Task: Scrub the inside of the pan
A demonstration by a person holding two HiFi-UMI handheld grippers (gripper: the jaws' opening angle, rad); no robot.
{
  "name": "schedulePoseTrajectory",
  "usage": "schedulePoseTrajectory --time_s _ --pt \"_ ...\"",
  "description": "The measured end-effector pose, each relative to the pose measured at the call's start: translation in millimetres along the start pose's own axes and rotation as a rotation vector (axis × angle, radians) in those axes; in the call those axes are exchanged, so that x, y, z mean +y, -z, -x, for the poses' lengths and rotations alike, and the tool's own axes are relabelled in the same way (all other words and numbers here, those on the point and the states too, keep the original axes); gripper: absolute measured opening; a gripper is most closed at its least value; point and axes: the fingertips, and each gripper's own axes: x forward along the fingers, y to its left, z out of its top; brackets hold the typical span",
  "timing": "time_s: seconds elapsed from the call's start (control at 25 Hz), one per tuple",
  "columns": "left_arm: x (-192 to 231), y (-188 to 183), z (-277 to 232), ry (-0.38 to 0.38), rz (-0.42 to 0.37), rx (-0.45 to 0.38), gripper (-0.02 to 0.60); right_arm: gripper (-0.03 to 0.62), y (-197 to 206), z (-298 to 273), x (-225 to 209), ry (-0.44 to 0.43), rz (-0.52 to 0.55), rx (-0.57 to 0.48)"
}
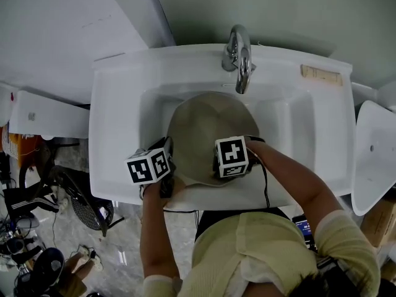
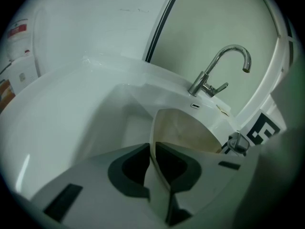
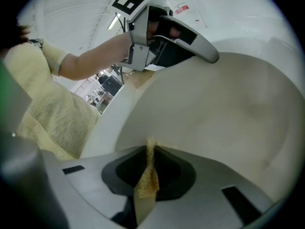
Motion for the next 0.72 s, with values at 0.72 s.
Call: schedulePoseTrajectory --time_s 0.72 --pt "0.5 -0.1 -0.8 -0.005 -0.023 0.008 0.091 0.063 53.8 20.1 1.7 0.008 -0.003 0.293"
